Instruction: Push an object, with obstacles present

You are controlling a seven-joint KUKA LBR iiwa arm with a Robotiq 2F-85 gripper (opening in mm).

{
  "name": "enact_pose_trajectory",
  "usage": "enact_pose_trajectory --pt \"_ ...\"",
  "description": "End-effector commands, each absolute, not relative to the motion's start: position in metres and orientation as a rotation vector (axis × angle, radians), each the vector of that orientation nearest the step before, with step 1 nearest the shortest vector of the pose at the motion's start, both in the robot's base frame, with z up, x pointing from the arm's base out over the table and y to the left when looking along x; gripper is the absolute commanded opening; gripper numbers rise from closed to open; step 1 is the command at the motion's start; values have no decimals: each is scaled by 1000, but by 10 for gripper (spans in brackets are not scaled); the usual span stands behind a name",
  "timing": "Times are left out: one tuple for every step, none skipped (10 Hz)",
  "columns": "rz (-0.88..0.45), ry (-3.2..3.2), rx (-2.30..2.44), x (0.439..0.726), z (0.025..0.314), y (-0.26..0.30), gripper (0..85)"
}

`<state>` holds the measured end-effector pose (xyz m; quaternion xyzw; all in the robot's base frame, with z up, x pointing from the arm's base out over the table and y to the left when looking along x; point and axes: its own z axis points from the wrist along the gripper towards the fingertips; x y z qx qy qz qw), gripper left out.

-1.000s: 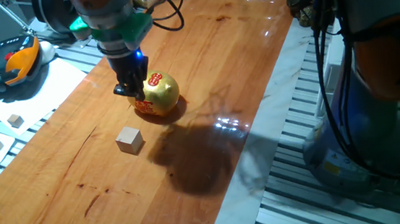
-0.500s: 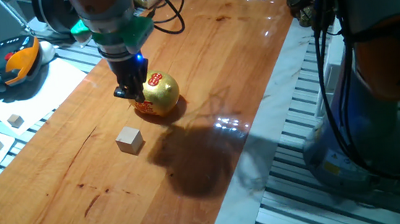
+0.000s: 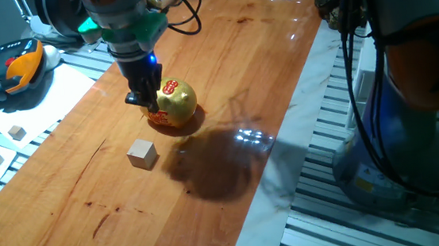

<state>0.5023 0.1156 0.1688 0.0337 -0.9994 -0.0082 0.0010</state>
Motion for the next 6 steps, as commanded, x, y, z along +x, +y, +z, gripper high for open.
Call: enact_pose_trajectory --pt "-22 -3144 107 502 169 116 0" --pt "-20 -3166 132 502 169 119 0" --pt "1 -3187 162 502 169 121 0" --pt "11 -3187 163 503 168 122 0" --pt "6 -3186 157 503 167 125 0" --pt "8 -3186 136 504 163 134 0"
